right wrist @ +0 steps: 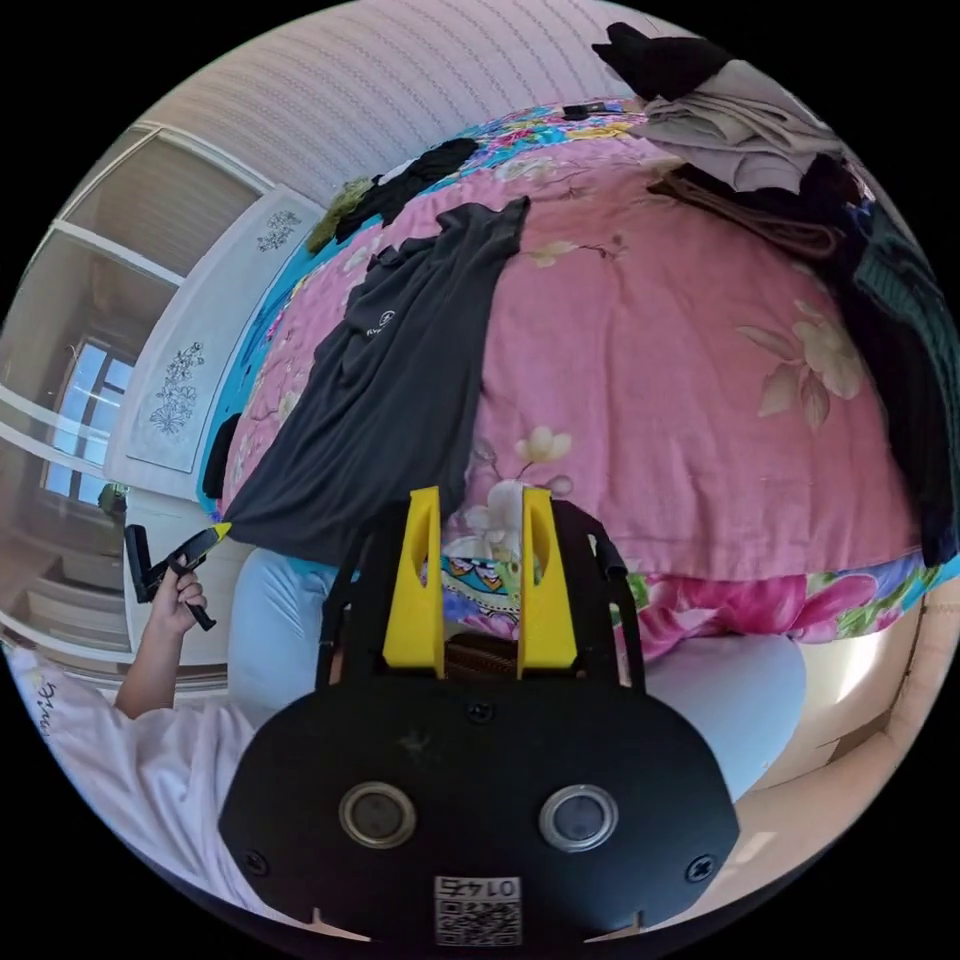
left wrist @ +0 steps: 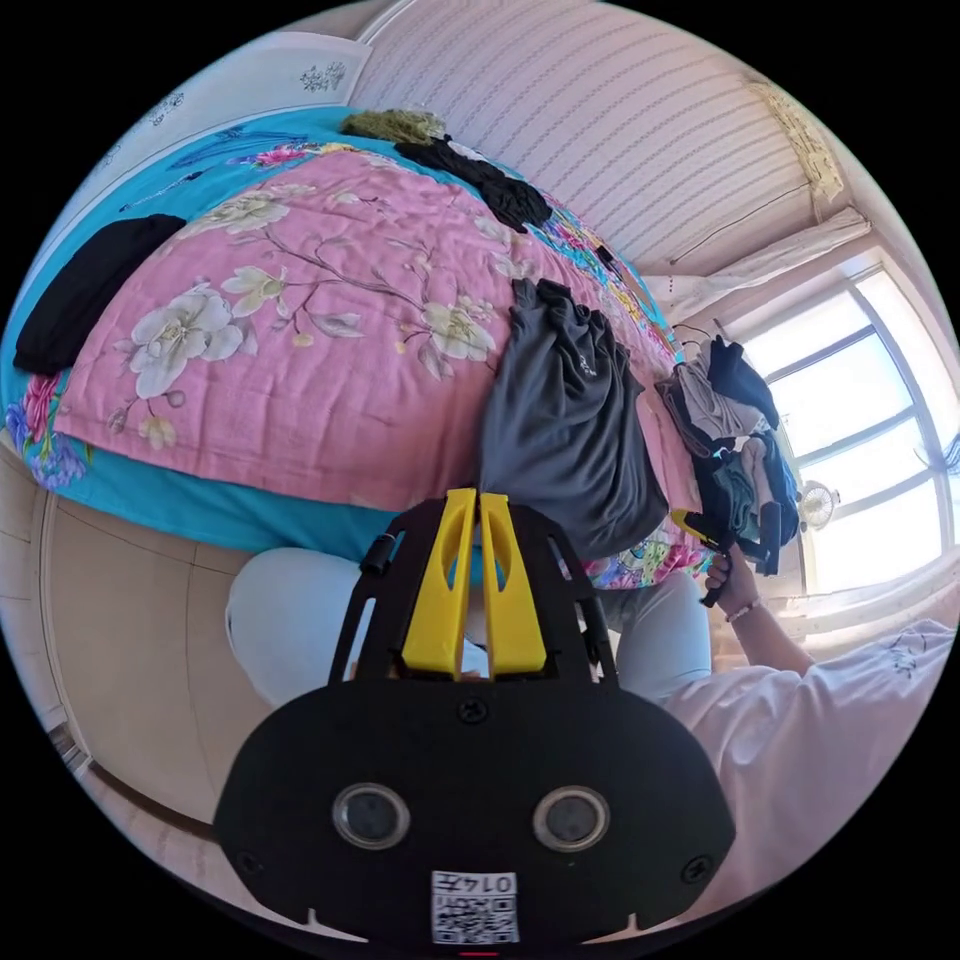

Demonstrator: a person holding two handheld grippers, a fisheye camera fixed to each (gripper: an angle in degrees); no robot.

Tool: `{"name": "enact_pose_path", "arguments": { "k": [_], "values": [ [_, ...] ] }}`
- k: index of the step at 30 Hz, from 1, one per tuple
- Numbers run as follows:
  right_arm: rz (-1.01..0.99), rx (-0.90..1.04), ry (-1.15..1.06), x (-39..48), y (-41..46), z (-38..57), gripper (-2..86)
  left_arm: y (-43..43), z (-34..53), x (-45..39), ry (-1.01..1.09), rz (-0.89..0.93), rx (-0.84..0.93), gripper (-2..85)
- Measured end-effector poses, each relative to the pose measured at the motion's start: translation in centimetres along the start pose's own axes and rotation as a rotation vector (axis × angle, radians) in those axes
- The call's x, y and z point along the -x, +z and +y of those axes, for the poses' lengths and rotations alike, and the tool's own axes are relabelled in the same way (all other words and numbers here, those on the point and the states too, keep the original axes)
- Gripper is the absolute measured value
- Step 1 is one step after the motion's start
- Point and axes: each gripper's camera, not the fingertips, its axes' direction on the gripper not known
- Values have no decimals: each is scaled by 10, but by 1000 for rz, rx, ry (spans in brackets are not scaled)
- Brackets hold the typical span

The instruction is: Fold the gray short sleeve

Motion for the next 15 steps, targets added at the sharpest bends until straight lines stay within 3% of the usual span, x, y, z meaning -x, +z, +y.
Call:
{"name": "enact_pose_path", "arguments": {
  "k": [4, 9, 15],
  "values": [
    [-141, 136, -80, 12, 26, -23, 37, -12, -14, -4, 24, 27, -45, -10],
    [-211, -72, -51, 24, -3, -61, 44, -15, -44, -11, 64, -39, -91, -10],
    [-148, -4, -28, 15, 5, -70, 65, 10, -55, 6, -24, -44, -34, -10]
  ]
}}
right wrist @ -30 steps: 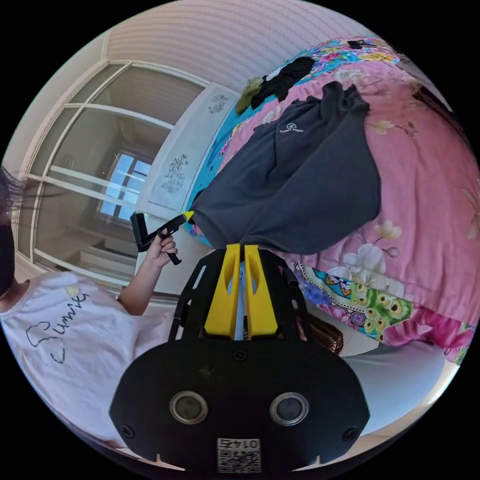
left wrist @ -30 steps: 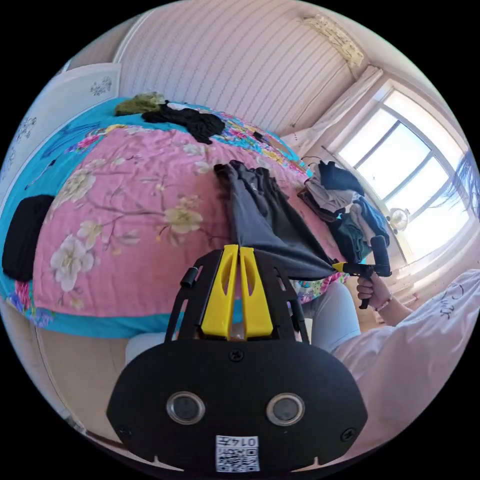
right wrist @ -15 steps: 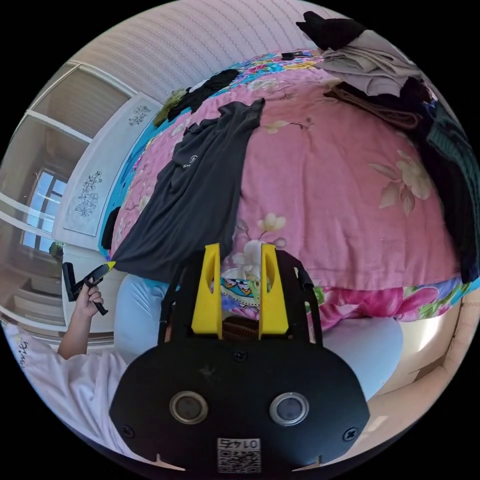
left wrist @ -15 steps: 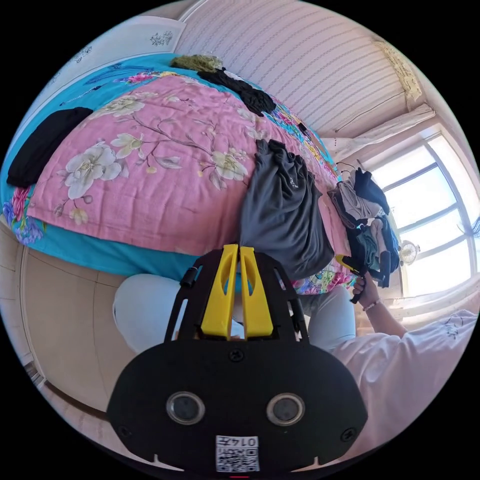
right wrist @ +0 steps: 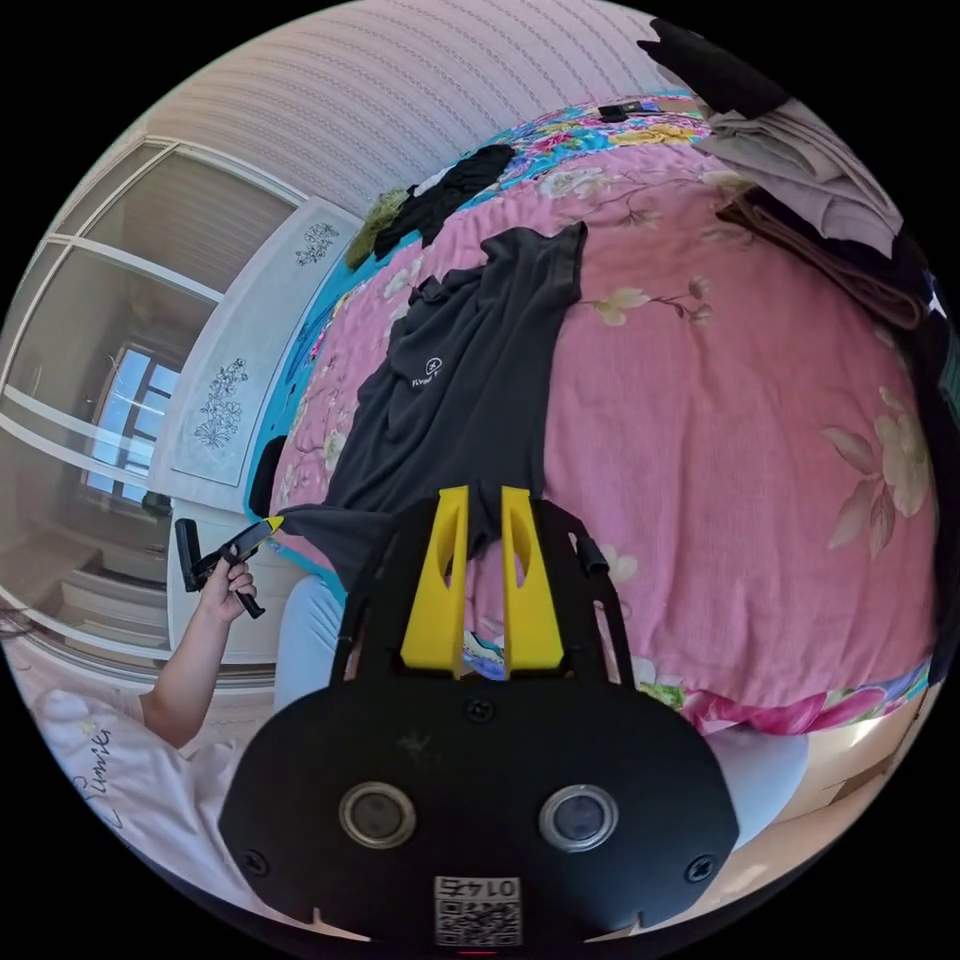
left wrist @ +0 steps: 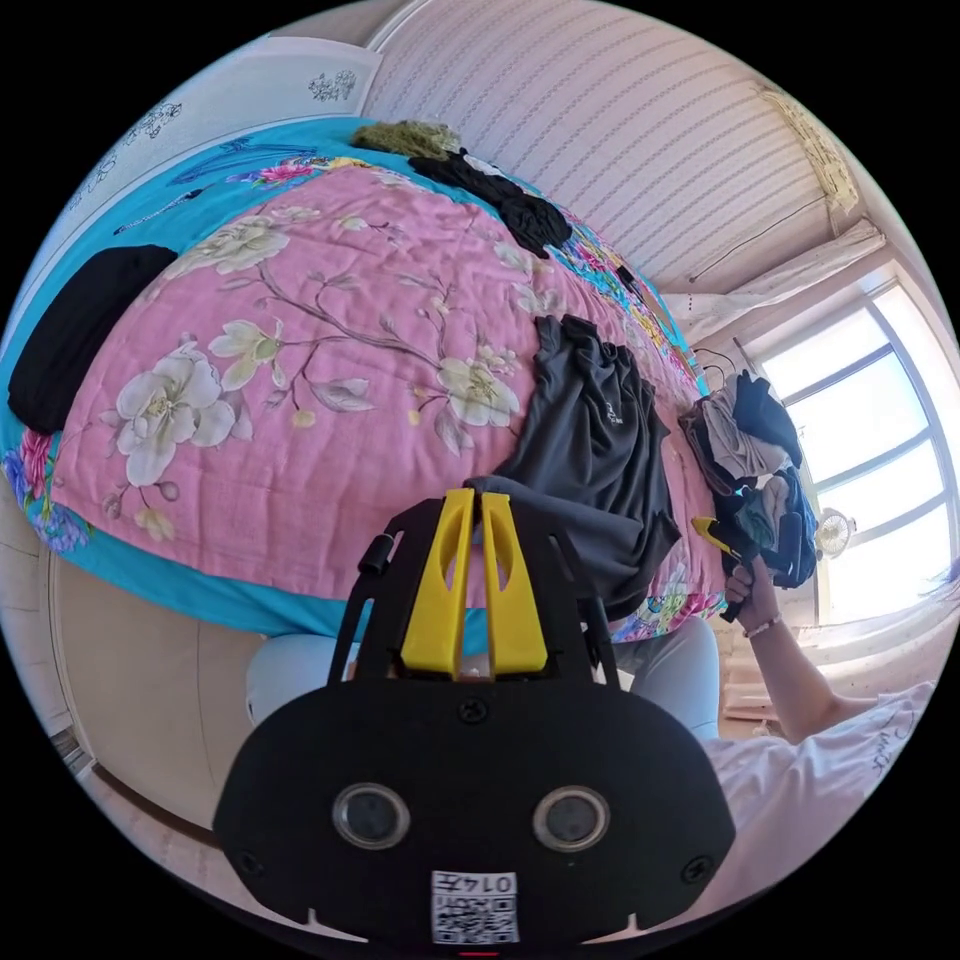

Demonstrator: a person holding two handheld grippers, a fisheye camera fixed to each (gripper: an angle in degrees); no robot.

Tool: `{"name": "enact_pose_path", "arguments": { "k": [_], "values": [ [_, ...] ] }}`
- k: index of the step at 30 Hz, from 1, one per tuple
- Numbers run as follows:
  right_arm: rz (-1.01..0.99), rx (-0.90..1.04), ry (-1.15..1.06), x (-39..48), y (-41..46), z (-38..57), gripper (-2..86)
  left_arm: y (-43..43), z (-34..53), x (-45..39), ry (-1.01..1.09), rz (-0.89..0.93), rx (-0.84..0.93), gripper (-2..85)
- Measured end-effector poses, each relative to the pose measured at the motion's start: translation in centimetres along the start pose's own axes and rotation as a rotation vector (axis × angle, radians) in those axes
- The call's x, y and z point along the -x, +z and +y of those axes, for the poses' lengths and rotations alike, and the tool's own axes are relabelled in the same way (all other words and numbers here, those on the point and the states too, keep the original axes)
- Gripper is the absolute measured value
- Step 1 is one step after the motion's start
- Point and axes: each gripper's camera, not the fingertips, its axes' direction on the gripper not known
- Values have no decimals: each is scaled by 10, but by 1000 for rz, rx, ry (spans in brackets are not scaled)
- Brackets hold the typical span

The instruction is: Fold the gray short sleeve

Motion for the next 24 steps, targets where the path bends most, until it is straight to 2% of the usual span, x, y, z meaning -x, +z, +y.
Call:
{"name": "enact_pose_path", "arguments": {
  "k": [6, 9, 15, 18, 24],
  "values": [
    [-25, 73, 13, -4, 23, 15, 76, 2, 19, 4, -25, 24, 8, -10],
    [-59, 116, -13, -1, 32, 9, 21, 3, 25, 3, -37, 41, 22, -10],
    [-109, 71, 74, -37, -32, 40, 4, 5, 31, -13, 22, 59, 69, -8],
    [-77, 76, 137, -60, -62, 70, 3, 23, 34, -26, 80, 99, 168, 2],
    [-69, 92, 191, -73, -77, 94, 2, 40, 44, -61, 193, 29, 292, 46]
  ]
}}
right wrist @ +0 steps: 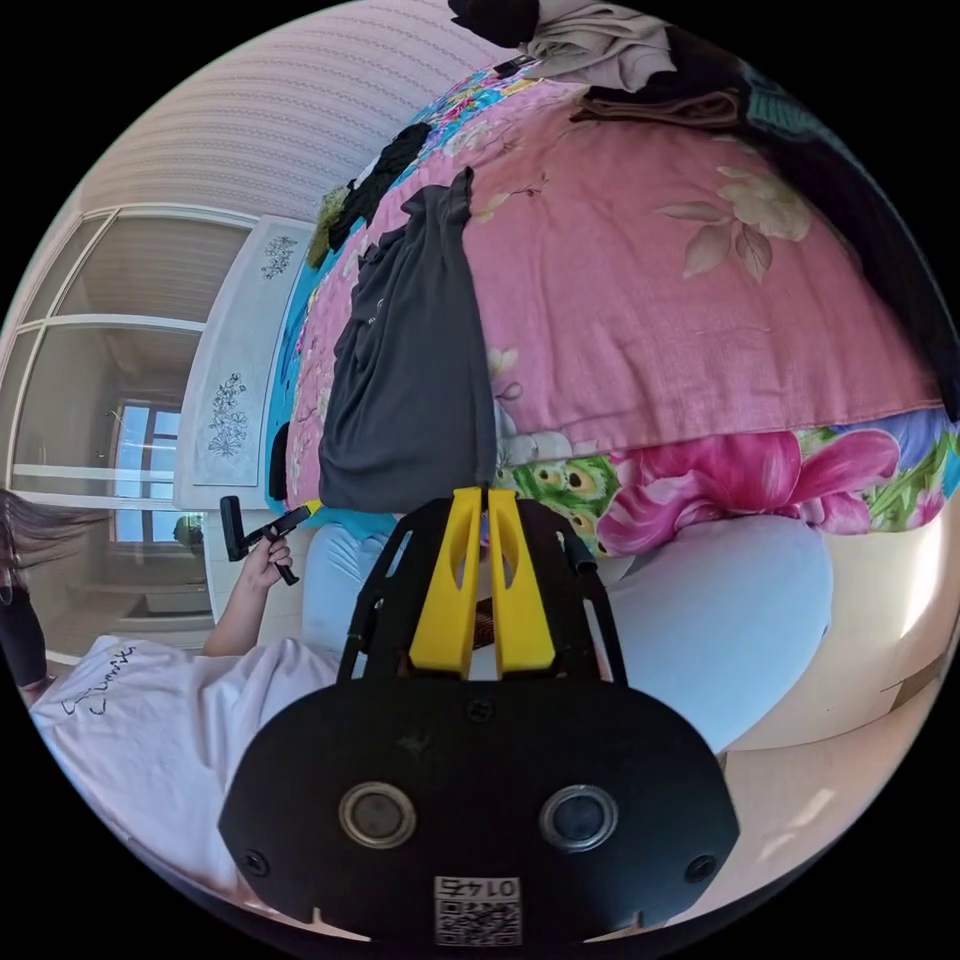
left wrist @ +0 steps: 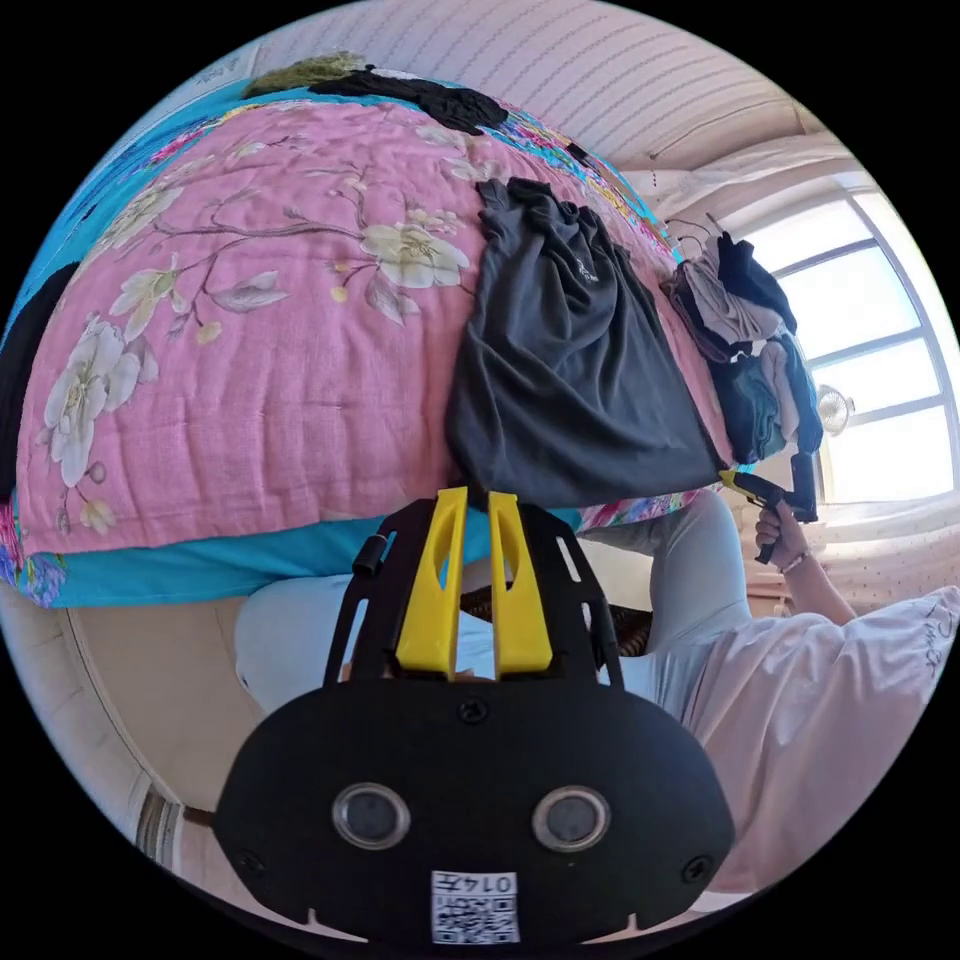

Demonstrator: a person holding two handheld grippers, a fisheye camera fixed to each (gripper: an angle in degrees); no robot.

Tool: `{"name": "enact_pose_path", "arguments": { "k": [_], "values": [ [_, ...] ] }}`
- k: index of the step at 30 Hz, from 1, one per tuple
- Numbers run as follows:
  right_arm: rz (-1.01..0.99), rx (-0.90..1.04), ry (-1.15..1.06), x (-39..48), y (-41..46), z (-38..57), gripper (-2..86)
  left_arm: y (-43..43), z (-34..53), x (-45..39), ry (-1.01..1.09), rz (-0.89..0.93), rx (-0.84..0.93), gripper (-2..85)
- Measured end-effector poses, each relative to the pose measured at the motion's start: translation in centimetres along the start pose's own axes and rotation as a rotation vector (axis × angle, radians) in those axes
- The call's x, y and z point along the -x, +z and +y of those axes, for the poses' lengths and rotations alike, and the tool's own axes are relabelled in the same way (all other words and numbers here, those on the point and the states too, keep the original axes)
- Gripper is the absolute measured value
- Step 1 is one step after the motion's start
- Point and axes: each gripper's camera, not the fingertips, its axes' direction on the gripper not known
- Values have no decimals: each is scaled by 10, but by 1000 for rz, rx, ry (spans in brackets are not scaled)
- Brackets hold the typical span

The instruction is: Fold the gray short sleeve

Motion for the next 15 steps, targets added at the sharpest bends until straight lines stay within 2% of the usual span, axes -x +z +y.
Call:
{"name": "enact_pose_path", "arguments": {
  "k": [5, 10, 15],
  "values": [
    [33, -26, -10, 7, -11, 0, 2, 9, -2, -43, 170, -186, 82, 68],
    [66, -219, 39, 0, -60, 10, 3, 9, -1, -67, 232, -199, 103, 71],
    [89, -147, 22, 1, -57, 4, 3, 10, 8, -91, 289, -190, 132, 74]
  ]
}}
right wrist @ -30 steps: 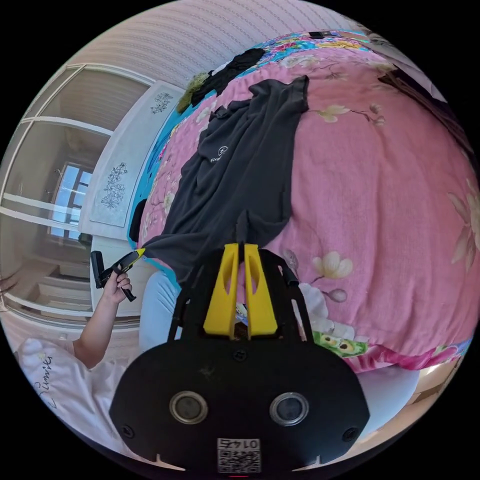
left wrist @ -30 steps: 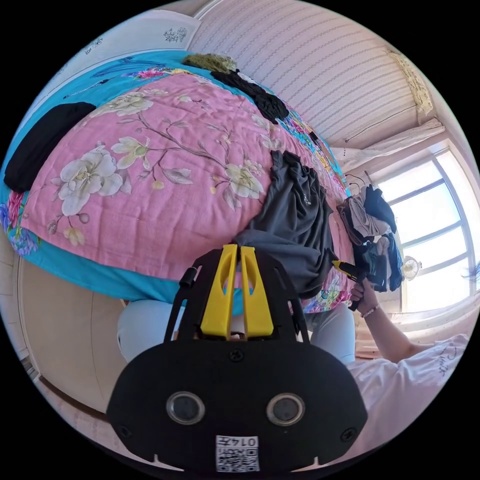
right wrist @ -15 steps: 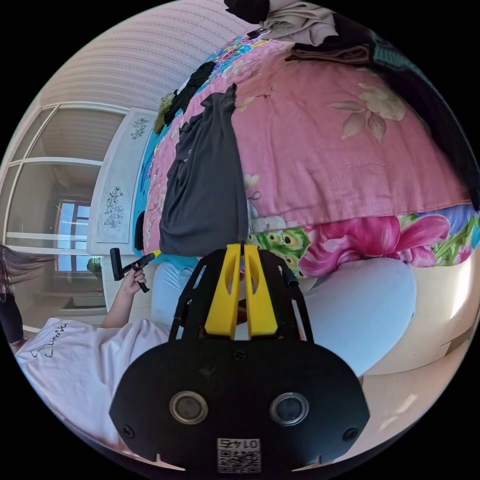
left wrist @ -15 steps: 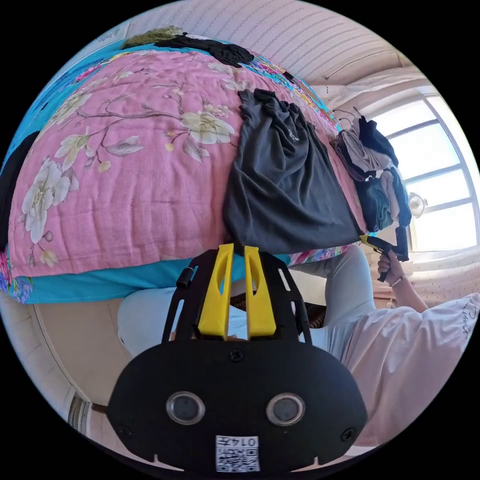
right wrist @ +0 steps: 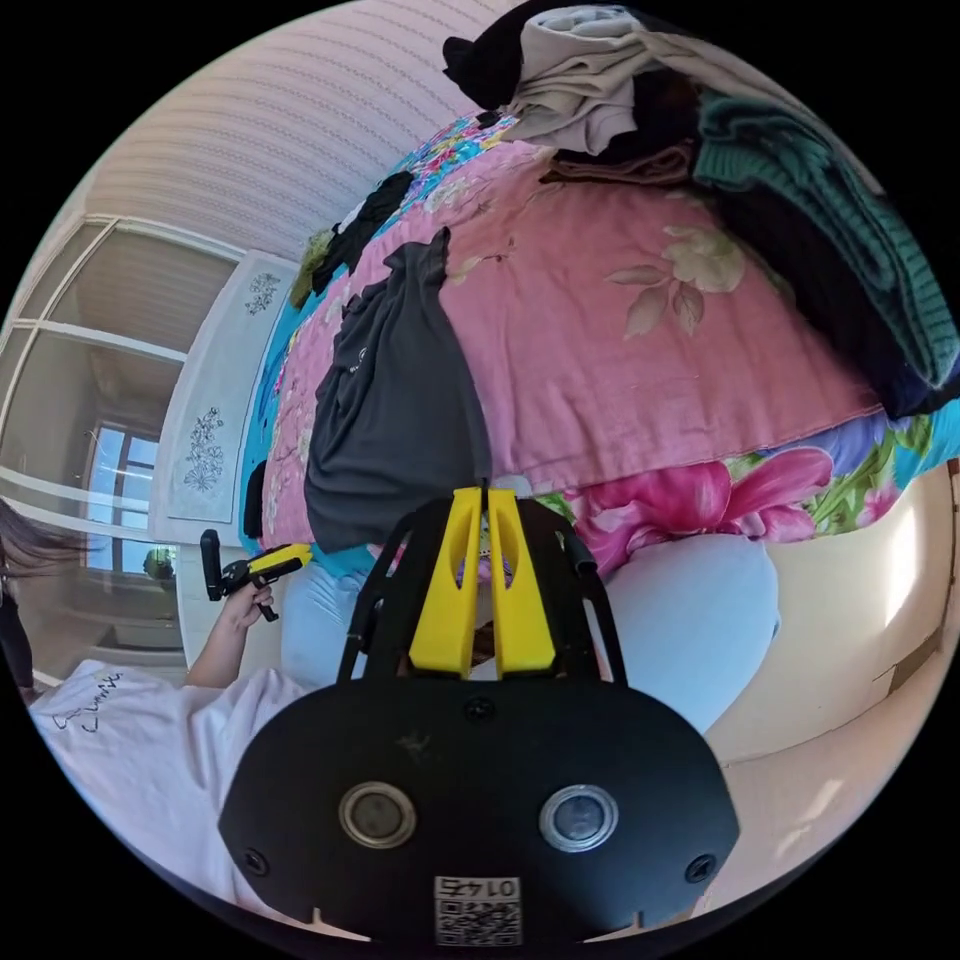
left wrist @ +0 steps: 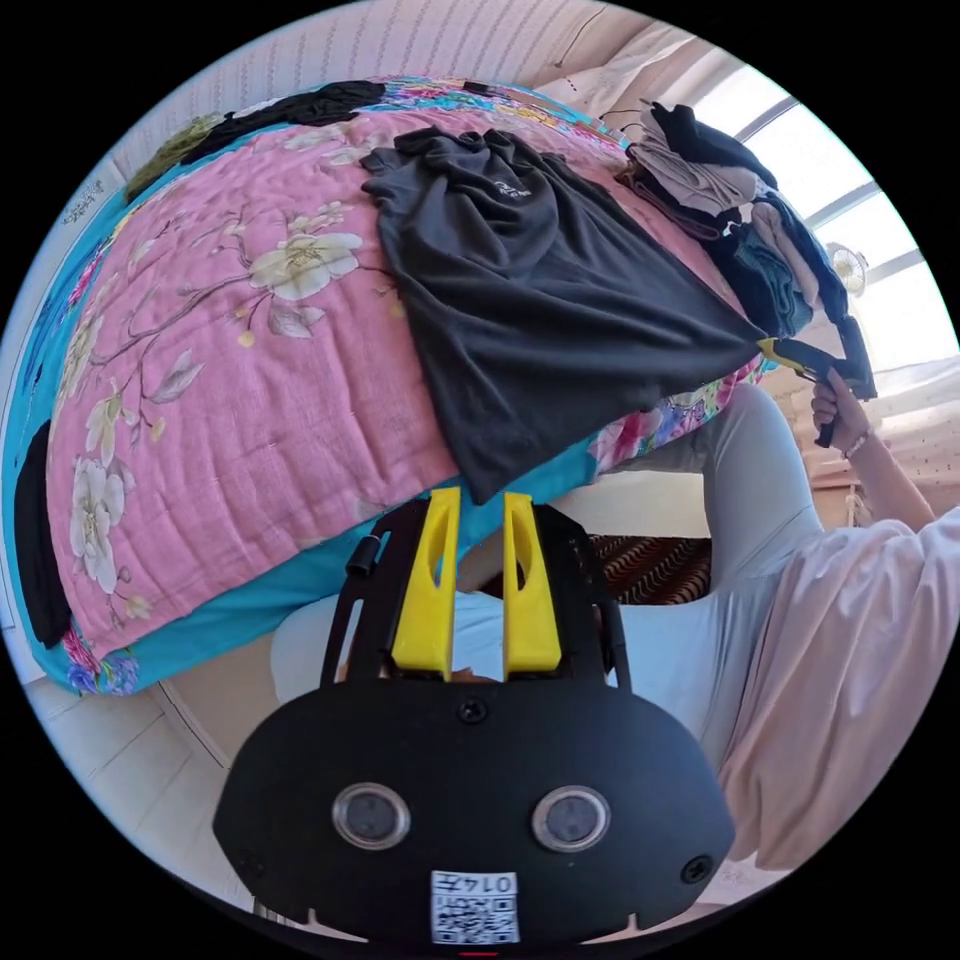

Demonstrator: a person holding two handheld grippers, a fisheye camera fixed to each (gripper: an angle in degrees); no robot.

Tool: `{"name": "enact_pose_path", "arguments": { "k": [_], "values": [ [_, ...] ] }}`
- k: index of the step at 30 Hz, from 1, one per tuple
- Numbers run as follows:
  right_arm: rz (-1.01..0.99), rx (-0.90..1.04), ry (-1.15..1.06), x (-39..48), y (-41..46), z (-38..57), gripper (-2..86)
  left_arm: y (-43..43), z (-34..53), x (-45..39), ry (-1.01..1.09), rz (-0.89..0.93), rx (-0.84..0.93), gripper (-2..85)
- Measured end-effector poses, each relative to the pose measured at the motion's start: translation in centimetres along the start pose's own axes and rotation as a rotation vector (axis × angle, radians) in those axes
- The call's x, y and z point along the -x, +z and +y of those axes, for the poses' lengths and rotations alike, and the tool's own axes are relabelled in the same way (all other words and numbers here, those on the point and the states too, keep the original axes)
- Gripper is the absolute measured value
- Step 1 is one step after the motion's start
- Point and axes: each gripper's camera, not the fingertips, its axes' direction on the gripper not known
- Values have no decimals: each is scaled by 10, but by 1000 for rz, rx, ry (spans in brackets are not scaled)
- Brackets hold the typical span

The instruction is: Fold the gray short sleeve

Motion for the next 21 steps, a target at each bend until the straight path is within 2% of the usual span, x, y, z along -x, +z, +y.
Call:
{"name": "enact_pose_path", "arguments": {
  "k": [6, 8, 12, 15, 16, 19, 21],
  "values": [
    [-18, 21, 14, 0, -1, 3, 3, 2, -7, -13, -44, -84, 51, 77],
    [-34, 11, 45, -6, -9, 6, 3, 1, -14, -11, -56, -68, 100, 60],
    [-80, -28, 35, -5, -29, 10, 3, -21, -11, -18, -3, -104, 90, 2],
    [-132, -82, 0, -1, -56, 13, 2, -69, 11, -9, -40, -23, -24, -7],
    [-171, -105, -16, 0, -69, 15, 2, -93, 25, -3, -66, 50, -94, -8],
    [-265, -143, -78, 8, -99, 20, 2, -162, 68, 16, -93, 429, -397, -9],
    [-287, -161, -124, 16, -117, 25, 2, -198, 95, 24, -109, 499, -534, -10]
  ]
}}
